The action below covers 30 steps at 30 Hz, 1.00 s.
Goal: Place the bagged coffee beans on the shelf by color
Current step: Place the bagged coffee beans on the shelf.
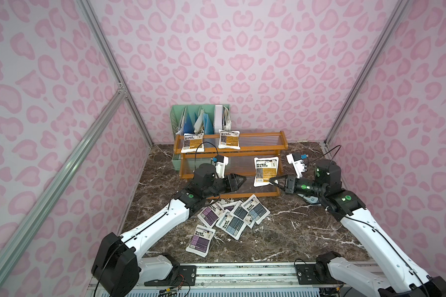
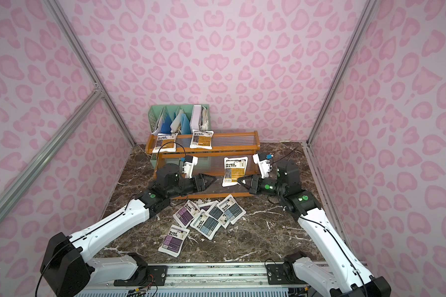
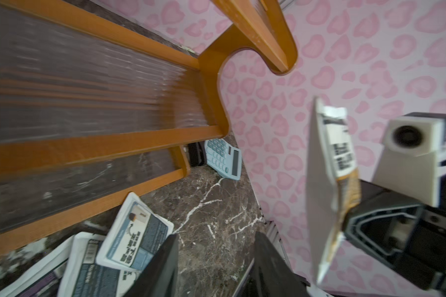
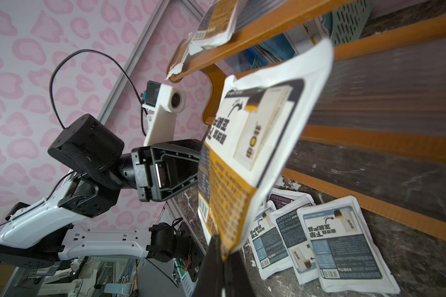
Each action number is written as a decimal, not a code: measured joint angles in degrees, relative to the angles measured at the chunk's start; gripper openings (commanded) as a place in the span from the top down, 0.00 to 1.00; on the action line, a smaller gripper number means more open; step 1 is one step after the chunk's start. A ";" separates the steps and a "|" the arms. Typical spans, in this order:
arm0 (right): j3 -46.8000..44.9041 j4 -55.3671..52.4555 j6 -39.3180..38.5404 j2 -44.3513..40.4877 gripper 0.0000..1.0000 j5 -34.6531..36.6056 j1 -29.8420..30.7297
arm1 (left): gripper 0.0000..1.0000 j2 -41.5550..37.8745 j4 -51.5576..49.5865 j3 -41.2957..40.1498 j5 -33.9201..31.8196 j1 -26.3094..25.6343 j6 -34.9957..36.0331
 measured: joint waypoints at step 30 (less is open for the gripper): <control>42.03 -12.22 -9.01 40.22 0.90 -9.07 -8.15 | 0.51 -0.24 -14.86 -3.10 -15.89 -0.07 2.27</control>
